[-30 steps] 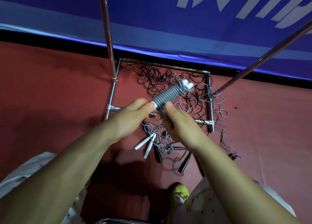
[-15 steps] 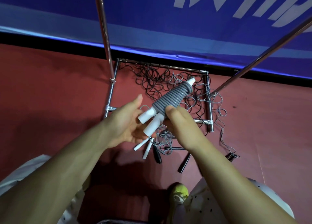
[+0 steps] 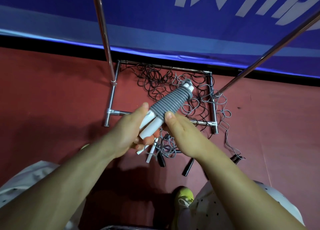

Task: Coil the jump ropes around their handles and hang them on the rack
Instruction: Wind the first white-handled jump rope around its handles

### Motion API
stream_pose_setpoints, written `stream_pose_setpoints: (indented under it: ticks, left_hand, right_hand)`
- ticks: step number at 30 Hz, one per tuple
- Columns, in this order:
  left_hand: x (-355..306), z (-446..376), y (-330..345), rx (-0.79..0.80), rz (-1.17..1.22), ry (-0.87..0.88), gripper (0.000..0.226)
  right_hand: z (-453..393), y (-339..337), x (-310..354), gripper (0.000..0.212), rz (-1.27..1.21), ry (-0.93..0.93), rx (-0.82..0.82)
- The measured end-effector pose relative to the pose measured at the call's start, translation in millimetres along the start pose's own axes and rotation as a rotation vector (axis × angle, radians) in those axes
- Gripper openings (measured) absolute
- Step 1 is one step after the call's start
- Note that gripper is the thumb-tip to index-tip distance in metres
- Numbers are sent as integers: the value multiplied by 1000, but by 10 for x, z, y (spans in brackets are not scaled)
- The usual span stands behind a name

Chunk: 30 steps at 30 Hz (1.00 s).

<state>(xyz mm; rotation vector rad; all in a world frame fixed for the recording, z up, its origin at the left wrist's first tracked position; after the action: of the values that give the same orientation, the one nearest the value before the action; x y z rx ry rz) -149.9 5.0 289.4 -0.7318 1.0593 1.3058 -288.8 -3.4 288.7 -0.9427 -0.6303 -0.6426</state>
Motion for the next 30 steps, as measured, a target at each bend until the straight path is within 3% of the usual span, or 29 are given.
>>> stream_pose_setpoints:
  ticks: [3, 8, 10, 14, 19, 22, 27, 30]
  left_hand:
    - [27, -83, -155, -42, -294, 75, 75]
    - [5, -90, -267, -65, -442, 97, 85]
    - [-42, -123, -306, -127, -379, 140, 84]
    - [-235, -129, -305, -255, -135, 209, 65]
    - [-163, -136, -313, -199, 22, 55, 63]
    - [-97, -116, -257, -39, 180, -129, 63]
    - [17, -147, -225, -65, 98, -131, 53]
    - [-9, -168, -218, -77, 111, -74, 48]
  right_hand:
    - [-53, -4, 4, 67, -44, 59, 53]
    - [-108, -32, -61, 60, -371, 243, 225]
    - [-126, -61, -85, 63, -473, 304, 291]
    - [-106, -80, -57, 39, -576, 243, 330]
    - [-65, -243, 53, 21, 12, 58, -79]
    - [-47, -253, 100, 29, 390, -160, -344]
    - [-6, -222, 112, 32, 561, -315, -596]
    - [-15, -206, 93, 27, 622, -292, -631]
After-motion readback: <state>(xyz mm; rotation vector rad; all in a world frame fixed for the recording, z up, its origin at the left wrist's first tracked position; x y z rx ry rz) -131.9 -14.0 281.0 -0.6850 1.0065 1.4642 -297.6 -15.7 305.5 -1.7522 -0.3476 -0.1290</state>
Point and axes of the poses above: each hand's wrist, its own z-axis away from the middle knuckle, its own y-axis out of the palm, x = y × z, the point moved 4 cm from there along -z, towards the middle knuckle, and after that the axes turned 15 degrees about y, right-handed, at the moved point
